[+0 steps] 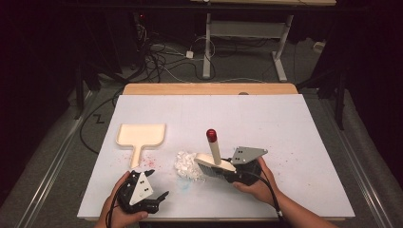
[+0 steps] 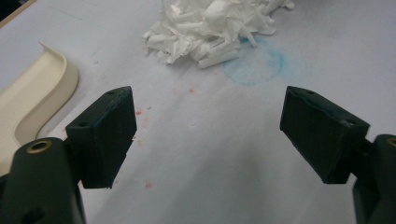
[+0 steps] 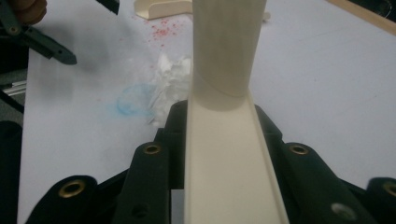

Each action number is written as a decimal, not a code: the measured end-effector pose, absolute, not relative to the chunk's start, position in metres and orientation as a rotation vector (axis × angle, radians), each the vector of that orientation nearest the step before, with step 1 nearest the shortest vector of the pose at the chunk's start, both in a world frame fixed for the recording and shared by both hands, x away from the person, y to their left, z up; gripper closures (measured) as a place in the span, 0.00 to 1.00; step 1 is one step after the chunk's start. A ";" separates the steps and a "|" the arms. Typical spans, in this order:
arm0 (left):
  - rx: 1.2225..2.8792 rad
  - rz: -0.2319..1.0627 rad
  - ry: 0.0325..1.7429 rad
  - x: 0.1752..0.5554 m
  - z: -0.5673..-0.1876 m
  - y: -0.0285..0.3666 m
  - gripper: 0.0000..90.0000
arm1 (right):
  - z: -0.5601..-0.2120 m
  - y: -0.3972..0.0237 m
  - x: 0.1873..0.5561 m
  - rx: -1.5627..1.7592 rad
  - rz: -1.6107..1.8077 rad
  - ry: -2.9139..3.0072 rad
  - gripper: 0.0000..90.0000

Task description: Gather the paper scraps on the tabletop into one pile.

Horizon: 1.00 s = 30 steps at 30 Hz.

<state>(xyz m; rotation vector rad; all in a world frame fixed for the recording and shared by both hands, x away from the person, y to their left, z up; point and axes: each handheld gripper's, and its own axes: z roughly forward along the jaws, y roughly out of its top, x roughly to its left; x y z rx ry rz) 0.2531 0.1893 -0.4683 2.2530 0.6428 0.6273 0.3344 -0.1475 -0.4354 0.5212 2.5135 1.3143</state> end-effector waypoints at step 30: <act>2.264 0.623 0.634 0.253 -0.469 0.187 0.19 | -0.426 -0.202 0.323 0.615 1.262 2.469 0.76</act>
